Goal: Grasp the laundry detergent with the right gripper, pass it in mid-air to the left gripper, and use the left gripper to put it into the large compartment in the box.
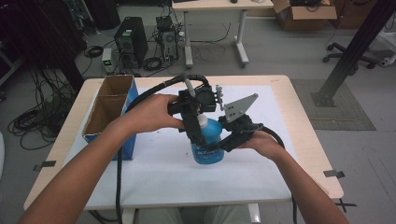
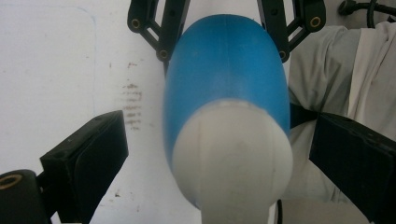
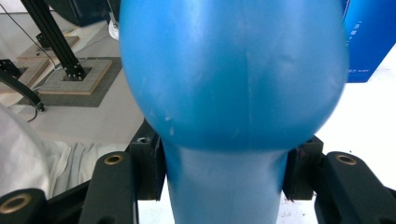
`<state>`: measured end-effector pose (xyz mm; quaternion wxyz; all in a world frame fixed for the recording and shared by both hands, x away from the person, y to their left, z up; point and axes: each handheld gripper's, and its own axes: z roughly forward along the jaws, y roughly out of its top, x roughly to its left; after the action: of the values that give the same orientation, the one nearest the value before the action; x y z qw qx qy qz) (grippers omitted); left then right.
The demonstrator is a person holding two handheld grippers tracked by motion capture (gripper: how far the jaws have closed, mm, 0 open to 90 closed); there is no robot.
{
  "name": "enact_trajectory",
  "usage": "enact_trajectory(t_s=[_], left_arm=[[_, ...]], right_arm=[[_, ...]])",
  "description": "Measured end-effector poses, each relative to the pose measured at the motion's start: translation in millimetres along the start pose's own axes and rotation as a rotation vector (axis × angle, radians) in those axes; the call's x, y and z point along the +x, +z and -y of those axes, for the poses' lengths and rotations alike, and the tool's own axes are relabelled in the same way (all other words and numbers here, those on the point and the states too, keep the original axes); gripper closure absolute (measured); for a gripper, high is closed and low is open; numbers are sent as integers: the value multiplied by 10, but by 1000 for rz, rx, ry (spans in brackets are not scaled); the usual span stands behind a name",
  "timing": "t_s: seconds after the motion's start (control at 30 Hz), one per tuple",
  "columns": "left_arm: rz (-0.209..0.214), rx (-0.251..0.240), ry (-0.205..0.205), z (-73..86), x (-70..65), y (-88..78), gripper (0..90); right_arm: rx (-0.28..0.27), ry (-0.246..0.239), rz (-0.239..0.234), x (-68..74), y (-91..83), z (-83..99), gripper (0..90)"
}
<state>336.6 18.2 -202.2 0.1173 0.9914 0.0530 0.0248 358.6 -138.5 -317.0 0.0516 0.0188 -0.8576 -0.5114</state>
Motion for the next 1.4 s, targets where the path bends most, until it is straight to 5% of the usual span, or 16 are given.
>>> enact_trajectory(t_s=[0.67, 1.4], left_arm=[[0, 7, 11, -15, 0, 95, 82], [11, 22, 15, -8, 9, 117, 243]], right_arm=[[5, 1, 2, -2, 15, 6, 443], [3, 3, 1, -9, 24, 11, 442]])
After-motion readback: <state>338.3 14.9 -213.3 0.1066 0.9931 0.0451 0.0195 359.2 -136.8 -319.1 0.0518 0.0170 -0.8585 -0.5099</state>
